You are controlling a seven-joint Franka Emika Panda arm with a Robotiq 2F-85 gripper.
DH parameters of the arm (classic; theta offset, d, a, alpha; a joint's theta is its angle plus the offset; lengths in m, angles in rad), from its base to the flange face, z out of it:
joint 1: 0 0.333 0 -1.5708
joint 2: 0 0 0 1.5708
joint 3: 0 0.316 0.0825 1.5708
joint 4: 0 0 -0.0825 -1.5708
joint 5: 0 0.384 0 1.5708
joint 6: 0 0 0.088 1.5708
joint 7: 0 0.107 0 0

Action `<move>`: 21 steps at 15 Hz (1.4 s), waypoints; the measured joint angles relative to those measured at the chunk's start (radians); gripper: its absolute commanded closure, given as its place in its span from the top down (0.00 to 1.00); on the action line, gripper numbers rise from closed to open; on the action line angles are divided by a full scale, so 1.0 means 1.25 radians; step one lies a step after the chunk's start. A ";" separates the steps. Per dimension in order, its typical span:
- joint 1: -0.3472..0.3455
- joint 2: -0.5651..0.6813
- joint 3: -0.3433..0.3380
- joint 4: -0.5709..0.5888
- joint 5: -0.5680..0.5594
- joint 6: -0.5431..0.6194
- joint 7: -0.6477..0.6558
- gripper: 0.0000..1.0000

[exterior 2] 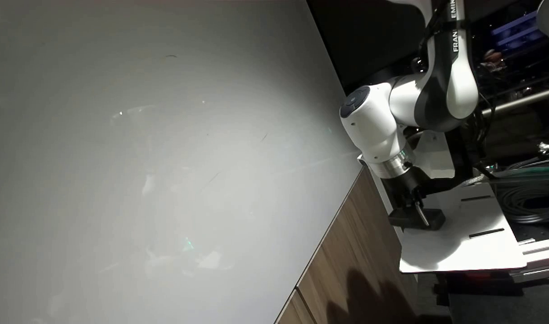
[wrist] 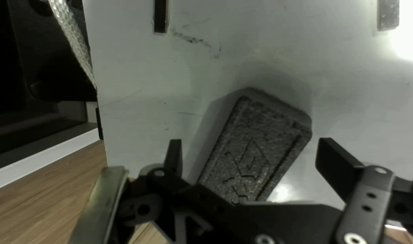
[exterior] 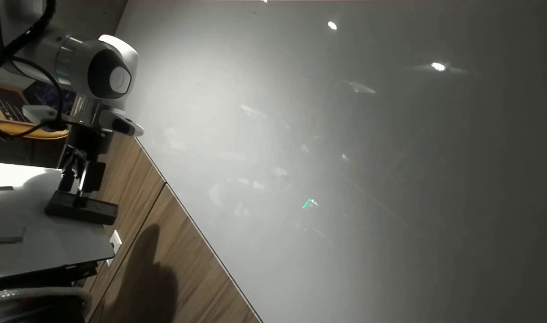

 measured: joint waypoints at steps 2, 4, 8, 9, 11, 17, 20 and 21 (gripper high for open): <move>-0.001 0.000 -0.005 0.001 -0.002 0.000 0.002 1.00; -0.005 0.000 -0.013 0.001 -0.003 0.000 0.002 1.00; -0.022 0.000 -0.029 0.001 -0.005 0.000 0.002 1.00; -0.025 0.000 -0.032 0.001 -0.005 0.000 0.002 1.00; -0.028 0.000 -0.037 0.001 -0.005 0.000 0.002 1.00; -0.028 -0.001 -0.037 0.002 -0.005 0.000 0.002 1.00; -0.024 -0.013 -0.032 0.002 -0.003 0.001 0.002 1.00; -0.022 -0.022 -0.029 0.002 -0.002 0.001 0.002 1.00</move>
